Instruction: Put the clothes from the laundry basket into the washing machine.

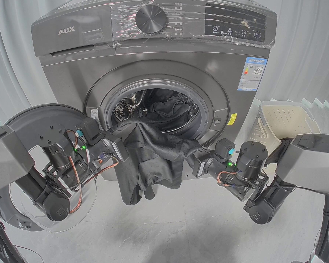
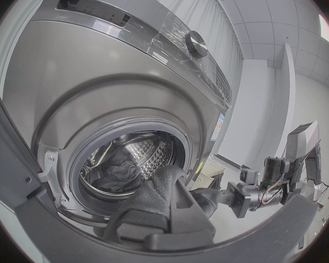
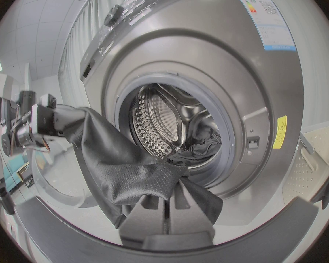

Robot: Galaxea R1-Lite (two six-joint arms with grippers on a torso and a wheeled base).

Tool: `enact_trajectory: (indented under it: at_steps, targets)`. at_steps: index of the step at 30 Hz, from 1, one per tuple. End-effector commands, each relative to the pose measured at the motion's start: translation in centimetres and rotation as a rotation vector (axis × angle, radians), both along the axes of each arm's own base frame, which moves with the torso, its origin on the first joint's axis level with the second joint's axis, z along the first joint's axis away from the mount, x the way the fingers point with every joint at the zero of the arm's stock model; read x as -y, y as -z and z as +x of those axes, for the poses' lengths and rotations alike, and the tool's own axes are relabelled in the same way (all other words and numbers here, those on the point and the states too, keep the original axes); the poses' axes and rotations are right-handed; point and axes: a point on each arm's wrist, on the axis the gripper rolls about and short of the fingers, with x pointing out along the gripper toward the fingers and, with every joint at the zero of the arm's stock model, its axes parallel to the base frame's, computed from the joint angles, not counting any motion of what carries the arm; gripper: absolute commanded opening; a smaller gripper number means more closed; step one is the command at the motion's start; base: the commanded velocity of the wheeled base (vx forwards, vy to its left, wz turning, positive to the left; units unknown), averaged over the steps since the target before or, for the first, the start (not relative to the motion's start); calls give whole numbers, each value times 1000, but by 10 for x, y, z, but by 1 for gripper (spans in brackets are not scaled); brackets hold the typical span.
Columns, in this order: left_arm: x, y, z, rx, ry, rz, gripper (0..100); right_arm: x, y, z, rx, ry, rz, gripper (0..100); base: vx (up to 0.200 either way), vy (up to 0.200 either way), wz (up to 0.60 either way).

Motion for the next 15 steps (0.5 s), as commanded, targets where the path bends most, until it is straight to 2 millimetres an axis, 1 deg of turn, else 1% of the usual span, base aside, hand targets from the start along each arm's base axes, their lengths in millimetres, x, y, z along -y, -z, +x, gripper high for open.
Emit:
enact_trajectory:
  at_steps: [1,6,8,10,13,14,15]
  targets:
    - [1,3,-4,-15,10,7,0,3,-24,-12,42,-14,35,0,0,0,0]
    - [1,12,-15,-55,31,29,0,13,-35,-23,45,-4,48,0,0,0,0]
    - [-1,12,-20,-53,39,46,0,17,-41,-27,55,-1,55,0,0,0,0]
    - [-3,16,-26,-65,52,72,0,21,-48,-30,72,1,68,0,0,0,0]
    - [-4,19,-28,-70,69,90,0,25,-54,-34,87,2,78,0,0,0,0]
    - [-3,22,-31,-73,88,109,0,28,-61,-42,98,-6,90,0,0,0,0]
    - [-2,23,-32,-72,92,114,0,28,-63,-44,99,-9,97,0,0,0,0]
